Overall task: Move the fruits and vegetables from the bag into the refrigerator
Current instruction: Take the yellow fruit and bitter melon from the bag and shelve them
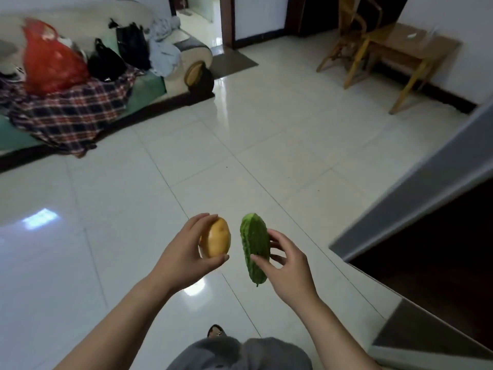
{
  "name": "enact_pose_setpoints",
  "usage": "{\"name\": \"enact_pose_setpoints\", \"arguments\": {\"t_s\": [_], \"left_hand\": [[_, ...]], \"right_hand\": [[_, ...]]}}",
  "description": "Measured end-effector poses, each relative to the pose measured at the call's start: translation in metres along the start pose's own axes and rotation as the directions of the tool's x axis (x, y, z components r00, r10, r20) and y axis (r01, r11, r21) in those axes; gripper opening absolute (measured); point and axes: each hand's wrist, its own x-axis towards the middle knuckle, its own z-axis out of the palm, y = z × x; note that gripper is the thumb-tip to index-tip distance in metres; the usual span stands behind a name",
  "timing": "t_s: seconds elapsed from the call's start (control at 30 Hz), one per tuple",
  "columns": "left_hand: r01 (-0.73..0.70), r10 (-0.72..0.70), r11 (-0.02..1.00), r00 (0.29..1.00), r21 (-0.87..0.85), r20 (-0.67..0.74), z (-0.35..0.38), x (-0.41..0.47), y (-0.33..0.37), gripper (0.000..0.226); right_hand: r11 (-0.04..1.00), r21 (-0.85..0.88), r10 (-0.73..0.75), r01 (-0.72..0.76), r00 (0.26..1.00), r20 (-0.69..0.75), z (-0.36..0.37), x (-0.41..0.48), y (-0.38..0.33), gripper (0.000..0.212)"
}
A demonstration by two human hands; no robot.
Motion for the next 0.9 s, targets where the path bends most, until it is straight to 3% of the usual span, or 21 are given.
{"name": "enact_pose_setpoints", "arguments": {"t_s": [0.37, 0.67, 0.9], "left_hand": [[0.054, -0.056, 0.998, 0.996, -0.03, -0.073, -0.073, 0.089, -0.071, 0.082], [-0.033, 0.033, 0.999, 0.999, -0.019, 0.021, -0.07, 0.258, -0.064, 0.087], [-0.22, 0.219, 0.975, 0.964, -0.009, 0.153, -0.04, 0.415, -0.016, 0.085]], "right_hand": [[0.995, -0.08, -0.048, 0.056, 0.994, 0.101, 0.069, 0.143, -0.045, 0.048], [0.997, -0.061, -0.047, 0.045, 0.998, -0.029, 0.031, 0.281, -0.043, 0.05], [0.998, -0.055, -0.041, 0.03, 0.976, -0.216, -0.052, 0.381, -0.05, 0.049]]}}
